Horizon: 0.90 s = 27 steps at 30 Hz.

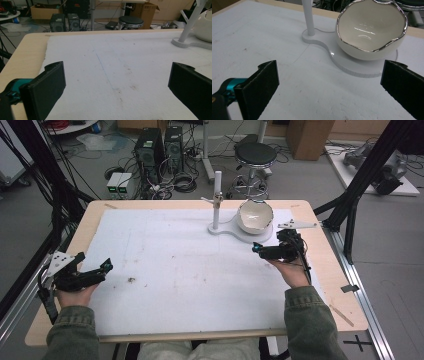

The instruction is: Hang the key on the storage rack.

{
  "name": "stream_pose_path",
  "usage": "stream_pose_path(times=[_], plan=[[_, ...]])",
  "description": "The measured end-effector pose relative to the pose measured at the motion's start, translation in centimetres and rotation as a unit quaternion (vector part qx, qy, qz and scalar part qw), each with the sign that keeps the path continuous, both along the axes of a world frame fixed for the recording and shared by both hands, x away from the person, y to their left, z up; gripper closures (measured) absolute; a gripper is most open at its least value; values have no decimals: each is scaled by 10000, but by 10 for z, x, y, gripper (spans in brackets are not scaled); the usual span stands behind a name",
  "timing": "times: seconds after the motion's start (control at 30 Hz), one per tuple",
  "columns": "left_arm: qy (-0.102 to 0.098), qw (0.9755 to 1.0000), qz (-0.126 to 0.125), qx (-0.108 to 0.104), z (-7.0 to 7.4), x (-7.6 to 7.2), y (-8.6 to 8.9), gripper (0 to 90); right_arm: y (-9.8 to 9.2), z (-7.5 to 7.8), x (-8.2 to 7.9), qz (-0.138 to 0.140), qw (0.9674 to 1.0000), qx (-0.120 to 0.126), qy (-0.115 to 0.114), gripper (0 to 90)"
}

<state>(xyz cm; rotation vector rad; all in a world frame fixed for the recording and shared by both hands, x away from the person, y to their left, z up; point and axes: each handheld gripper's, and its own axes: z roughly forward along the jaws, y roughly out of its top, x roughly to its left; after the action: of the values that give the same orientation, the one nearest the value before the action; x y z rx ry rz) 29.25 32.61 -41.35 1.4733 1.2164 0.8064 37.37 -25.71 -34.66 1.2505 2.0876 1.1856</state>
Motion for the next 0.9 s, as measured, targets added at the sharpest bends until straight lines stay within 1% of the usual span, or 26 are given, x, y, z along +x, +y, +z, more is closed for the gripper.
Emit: stream_pose_path(times=[0.07, 0.13, 0.27, 0.3, 0.33, 0.37, 0.4, 0.57, 0.67, 0.8, 0.87, 0.9], plan=[[-2, 10000, -6, -4, 0, 0, 0, 17, -4, -5, -4, -55, 10000, 12, 8, 8], [1, 10000, 1, 1, 0, 0, 0, 17, -6, -6, -5, -48, 10000, 28, -20, 8], [0, 10000, -4, 4, 0, 0, 0, 17, -12, -13, -11, -119, 9999, 92, -75, 8], [-1, 10000, 0, 4, 0, 0, 0, 17, -14, -15, -12, -116, 9998, 82, -151, 8], [-3, 10000, 1, -2, 0, 0, 0, 17, -17, -16, -17, -150, 9995, 141, -240, 8], [-4, 10000, 2, -2, 0, 0, 0, 17, -17, -16, -17, -150, 9995, 141, -240, 8], [0, 10000, -3, 3, 0, 0, 0, 17, -19, -18, -21, -156, 9992, 188, -306, 8], [7, 10000, 5, 9, 0, 0, -1, 18, -23, -23, -26, -138, 9990, 155, -400, 8], [20, 10000, 0, 4, 0, -1, -1, 17, -26, -28, -29, -176, 9989, 188, -386, 7], [36, 10000, -11, 16, 0, -1, -1, 17, -32, -36, -33, -197, 9988, 160, -425, 8], [71, 10000, -25, 6, -1, -1, -1, 17, -35, -40, -33, -186, 9990, 128, -375, 8], [75, 10000, -36, 13, -1, 0, -2, 17, -38, -45, -34, -200, 9993, 25, -302, 8]])
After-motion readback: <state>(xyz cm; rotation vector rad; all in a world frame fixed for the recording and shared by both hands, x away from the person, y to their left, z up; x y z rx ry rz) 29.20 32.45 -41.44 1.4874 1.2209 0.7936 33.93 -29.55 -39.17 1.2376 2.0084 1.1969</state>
